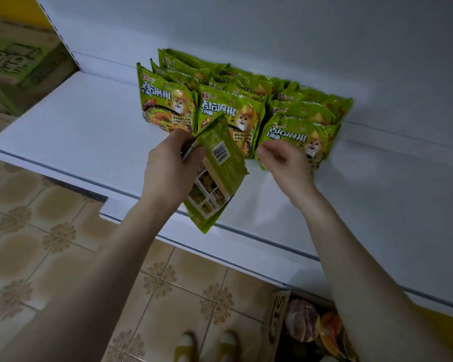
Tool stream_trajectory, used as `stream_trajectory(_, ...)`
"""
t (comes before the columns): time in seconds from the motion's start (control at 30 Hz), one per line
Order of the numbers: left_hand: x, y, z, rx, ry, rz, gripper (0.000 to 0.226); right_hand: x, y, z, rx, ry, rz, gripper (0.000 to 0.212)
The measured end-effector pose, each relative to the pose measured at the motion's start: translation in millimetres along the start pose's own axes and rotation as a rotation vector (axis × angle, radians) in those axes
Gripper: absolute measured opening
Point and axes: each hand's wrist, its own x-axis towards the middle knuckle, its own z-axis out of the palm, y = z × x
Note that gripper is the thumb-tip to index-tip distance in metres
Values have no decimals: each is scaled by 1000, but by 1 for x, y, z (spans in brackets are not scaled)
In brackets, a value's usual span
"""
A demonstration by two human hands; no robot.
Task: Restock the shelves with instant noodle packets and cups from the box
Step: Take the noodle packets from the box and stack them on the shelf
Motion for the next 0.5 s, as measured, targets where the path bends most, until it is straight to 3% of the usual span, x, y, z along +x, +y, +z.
stream_trajectory(0.1,4,-1,-7,-88,7,-143,17,-9,-10,19,-48,-135,-60,25)
stream_trajectory(0.23,8,-4,-15,-122,-13,-252,22,-19,-24,40,16,-344,-7,29)
stream_trajectory(0.33,5,-6,-15,-67,-4,-168,14,-18,-41,53,205,-403,182,18)
stream_trajectory(0.43,-4,-10,-11,-4,-9,-100,15,-6,-57,63,300,-473,345,36)
stream_trajectory(0.5,-12,-8,-7,2,-9,-61,23,1,-68,70,331,-467,357,44)
